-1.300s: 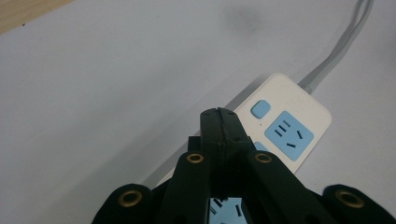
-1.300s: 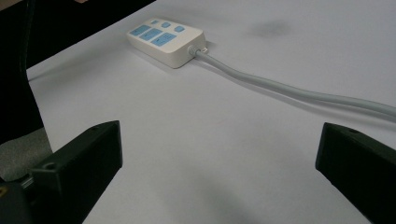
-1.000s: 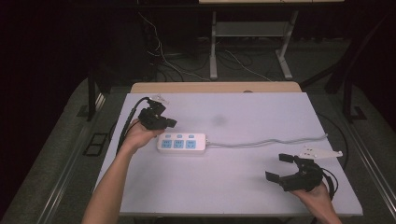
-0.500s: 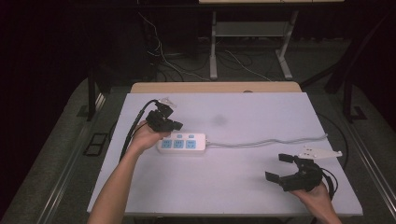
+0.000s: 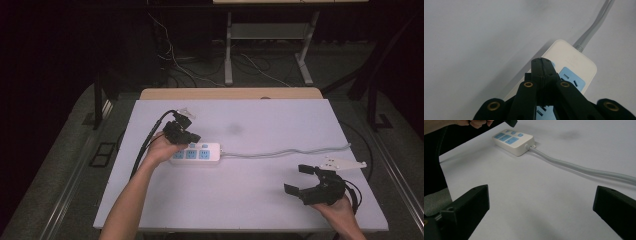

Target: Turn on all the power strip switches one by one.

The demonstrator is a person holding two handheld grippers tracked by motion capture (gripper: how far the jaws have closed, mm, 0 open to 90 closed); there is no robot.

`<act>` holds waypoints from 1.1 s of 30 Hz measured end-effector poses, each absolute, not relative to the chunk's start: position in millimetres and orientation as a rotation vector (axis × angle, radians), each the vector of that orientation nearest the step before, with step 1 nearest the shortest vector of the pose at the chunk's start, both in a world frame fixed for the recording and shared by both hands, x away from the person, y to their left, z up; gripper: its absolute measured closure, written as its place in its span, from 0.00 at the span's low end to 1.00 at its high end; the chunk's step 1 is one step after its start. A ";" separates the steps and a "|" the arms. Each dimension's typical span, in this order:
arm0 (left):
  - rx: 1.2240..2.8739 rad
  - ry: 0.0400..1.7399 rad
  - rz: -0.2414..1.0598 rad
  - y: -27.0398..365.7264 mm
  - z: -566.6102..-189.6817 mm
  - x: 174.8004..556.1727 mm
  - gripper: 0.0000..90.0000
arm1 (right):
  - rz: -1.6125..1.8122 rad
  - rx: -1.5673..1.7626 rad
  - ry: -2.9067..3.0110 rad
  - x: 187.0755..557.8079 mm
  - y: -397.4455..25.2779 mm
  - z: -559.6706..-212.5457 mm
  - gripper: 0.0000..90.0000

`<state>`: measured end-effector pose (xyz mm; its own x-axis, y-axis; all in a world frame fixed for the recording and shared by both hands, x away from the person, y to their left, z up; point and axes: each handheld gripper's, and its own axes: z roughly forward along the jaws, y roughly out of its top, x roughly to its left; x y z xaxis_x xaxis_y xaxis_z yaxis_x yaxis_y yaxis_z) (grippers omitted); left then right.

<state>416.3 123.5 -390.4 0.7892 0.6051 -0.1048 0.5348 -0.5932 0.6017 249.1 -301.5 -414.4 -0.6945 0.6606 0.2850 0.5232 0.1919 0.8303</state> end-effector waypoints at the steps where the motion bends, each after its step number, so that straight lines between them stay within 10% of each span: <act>1: 2.348 0.844 0.146 123.4 -391.5 416.6 1.00 | 1.524 1.159 2.317 249.0 -301.5 -414.5 0.01; 33: 2.353 0.911 0.133 137.6 -404.4 418.6 1.00 | 1.525 1.154 2.316 248.5 -301.6 -414.2 0.00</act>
